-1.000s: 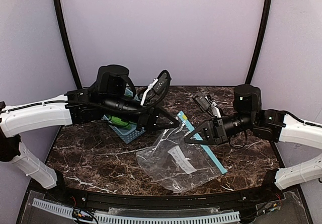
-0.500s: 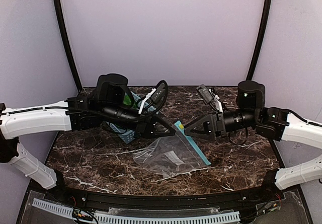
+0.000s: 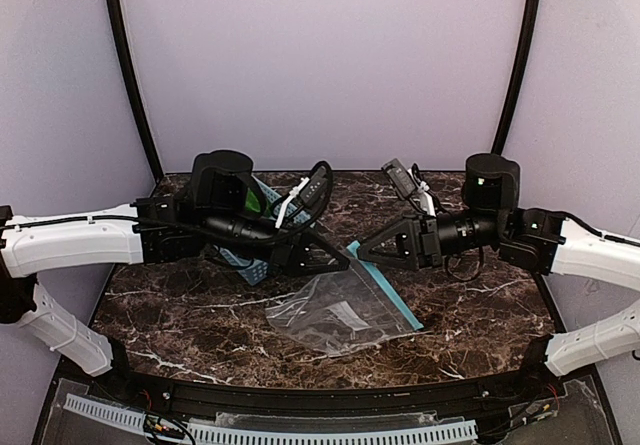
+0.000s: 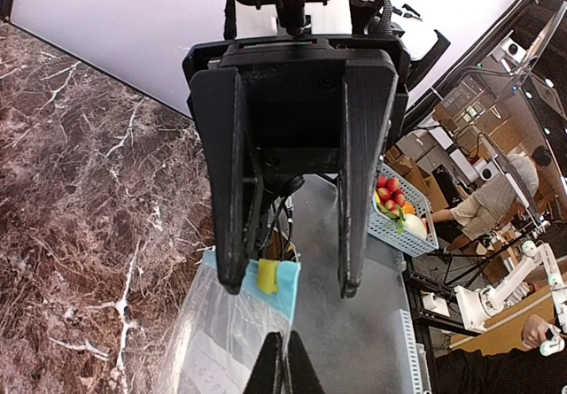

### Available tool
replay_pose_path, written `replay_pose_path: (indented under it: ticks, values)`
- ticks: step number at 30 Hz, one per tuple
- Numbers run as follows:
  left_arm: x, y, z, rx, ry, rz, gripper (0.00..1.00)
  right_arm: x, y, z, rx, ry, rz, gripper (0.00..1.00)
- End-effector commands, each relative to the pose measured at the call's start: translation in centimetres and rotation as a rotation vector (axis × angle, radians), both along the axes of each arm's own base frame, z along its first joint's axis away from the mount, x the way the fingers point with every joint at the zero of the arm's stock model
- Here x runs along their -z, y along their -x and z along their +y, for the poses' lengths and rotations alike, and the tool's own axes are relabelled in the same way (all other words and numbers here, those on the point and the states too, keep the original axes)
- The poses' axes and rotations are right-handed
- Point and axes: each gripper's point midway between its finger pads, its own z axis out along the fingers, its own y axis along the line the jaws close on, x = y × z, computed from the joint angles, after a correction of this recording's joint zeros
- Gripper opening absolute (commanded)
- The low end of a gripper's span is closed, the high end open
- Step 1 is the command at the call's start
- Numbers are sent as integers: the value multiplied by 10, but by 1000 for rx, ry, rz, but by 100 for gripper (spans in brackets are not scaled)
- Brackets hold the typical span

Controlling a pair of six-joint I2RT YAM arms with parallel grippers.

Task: Place the food in the zip-top bag and seal the zipper
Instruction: Unzip the zipper from the zipper food storage bag.

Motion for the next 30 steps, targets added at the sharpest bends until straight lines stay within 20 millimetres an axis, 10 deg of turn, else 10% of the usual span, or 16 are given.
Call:
replay_pose_path:
  ticks: [1, 12, 30]
  values:
    - [-11, -2, 5, -31, 30, -22, 1, -16, 6, 2, -37, -48, -35, 33]
    - [-5, -8, 10, -83, 4, -27, 1, -11, 6, 1, -34, -38, -30, 20]
    - [-6, -4, 8, -59, 14, -10, 1, -3, 2, 3, -21, -17, -25, 28]
